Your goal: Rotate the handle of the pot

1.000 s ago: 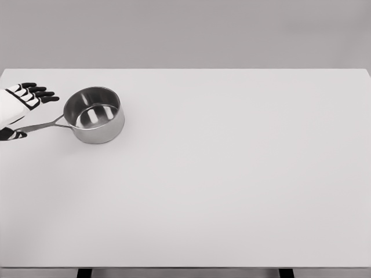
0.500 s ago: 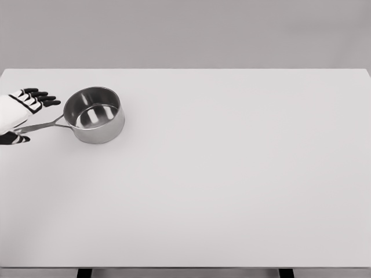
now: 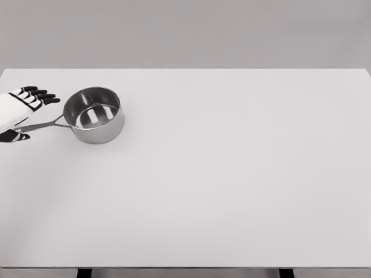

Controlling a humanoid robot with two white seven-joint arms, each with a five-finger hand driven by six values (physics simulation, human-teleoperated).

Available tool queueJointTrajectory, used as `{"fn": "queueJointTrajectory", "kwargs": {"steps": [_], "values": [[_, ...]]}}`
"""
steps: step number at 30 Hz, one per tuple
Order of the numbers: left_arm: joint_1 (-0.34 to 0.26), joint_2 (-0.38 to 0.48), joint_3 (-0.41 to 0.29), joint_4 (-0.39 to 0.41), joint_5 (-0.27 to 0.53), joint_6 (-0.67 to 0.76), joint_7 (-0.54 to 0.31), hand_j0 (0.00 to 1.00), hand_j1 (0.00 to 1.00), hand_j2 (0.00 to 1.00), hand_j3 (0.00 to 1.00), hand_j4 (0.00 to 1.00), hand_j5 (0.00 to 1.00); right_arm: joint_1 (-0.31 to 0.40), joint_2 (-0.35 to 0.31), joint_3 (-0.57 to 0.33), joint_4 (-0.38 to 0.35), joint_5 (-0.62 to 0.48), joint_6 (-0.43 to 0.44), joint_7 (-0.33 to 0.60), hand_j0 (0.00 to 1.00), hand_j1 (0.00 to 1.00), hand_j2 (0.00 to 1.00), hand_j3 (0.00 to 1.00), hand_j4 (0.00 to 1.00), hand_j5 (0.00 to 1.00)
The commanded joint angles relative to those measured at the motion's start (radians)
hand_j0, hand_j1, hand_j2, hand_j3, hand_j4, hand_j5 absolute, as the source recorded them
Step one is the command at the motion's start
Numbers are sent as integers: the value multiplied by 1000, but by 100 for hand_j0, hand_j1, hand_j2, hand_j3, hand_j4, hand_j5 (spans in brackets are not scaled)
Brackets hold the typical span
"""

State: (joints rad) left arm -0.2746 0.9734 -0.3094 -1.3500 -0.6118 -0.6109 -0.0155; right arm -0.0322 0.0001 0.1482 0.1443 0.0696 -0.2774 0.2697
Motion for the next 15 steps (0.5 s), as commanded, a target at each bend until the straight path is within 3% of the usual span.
{"fn": "queueJointTrajectory", "kwargs": {"steps": [1,15], "values": [[-2,1,1,14,6,0,0,100,100,100,100,100,100,0,0,1,0,1,0,0,100,100,100,100,100,100],[-26,-5,1,49,9,0,0,100,100,100,100,100,100,0,0,-1,0,-1,0,0,100,100,100,100,100,100]]}}
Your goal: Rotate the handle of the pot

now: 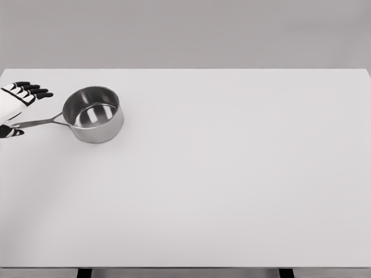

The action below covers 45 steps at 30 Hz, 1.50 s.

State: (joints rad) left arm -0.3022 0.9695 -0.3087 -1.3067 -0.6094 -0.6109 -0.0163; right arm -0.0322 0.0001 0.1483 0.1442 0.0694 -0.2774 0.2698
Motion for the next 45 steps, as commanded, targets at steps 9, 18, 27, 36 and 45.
{"fn": "queueJointTrajectory", "kwargs": {"steps": [9,18,27,36,45], "values": [[-23,-35,-1,26,5,0,-2,100,100,100,100,100,100,0,0,-1,0,0,0,0,100,100,100,100,100,100],[-49,-54,-3,73,2,0,-2,100,100,100,100,100,100,0,0,-1,0,1,0,0,100,100,100,100,100,100],[-87,-78,-41,107,0,0,-4,100,100,100,100,100,100,0,0,-1,0,0,0,0,100,100,100,100,100,100],[-103,-101,-58,107,10,0,1,100,100,100,100,100,100,0,0,-1,0,1,0,2,100,100,100,100,100,100],[-115,-143,-61,135,-1,0,-1,100,100,100,100,100,100,0,0,-1,0,1,0,0,100,100,100,100,100,100]]}}
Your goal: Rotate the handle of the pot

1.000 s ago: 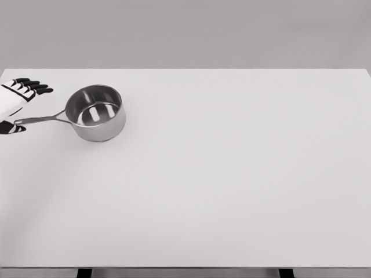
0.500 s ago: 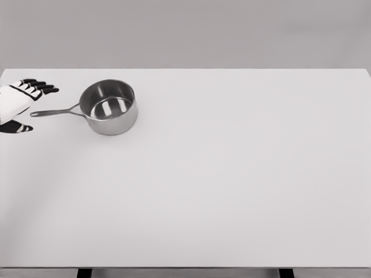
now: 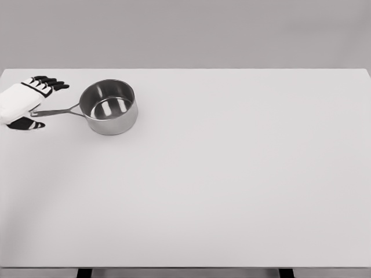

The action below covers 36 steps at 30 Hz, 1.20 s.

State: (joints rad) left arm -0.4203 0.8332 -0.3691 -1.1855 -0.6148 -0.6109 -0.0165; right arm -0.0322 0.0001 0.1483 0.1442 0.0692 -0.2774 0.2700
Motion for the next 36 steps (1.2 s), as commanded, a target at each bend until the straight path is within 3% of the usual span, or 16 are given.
{"fn": "queueJointTrajectory", "kwargs": {"steps": [1,36], "values": [[0,-11,1,21,6,0,0,100,100,100,100,100,100,0,0,0,0,1,0,2,100,100,100,100,100,100],[-74,-28,-7,104,6,0,-5,100,100,100,100,100,100,0,0,0,0,0,0,0,100,100,100,100,100,100]]}}
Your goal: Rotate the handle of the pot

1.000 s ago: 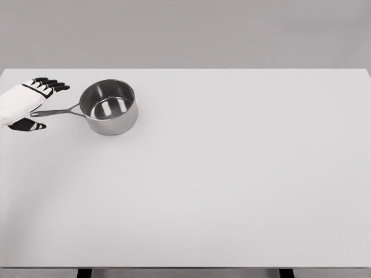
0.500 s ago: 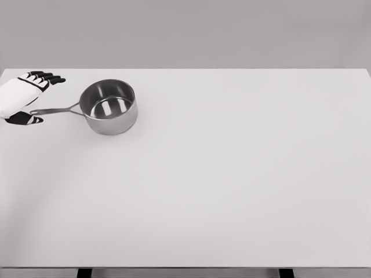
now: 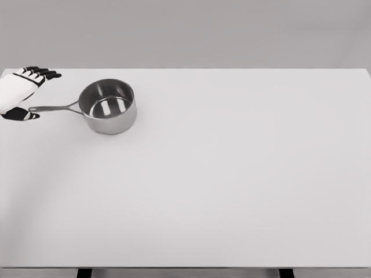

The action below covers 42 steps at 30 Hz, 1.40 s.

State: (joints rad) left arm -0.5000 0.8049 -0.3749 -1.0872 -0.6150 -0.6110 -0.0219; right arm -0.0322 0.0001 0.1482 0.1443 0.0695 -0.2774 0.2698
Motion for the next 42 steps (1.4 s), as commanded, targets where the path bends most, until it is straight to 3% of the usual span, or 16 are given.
{"fn": "queueJointTrajectory", "kwargs": {"steps": [1,5,42], "values": [[0,0,-15,9,6,0,0,100,100,100,100,100,100,0,0,-1,0,0,0,0,100,100,100,100,100,100],[-45,-10,-67,58,6,0,0,100,100,100,100,100,100,0,0,1,0,0,0,0,100,100,100,100,100,100],[-155,-87,-96,187,-17,0,0,100,100,100,100,100,100,0,0,1,0,1,0,0,100,100,100,100,100,100]]}}
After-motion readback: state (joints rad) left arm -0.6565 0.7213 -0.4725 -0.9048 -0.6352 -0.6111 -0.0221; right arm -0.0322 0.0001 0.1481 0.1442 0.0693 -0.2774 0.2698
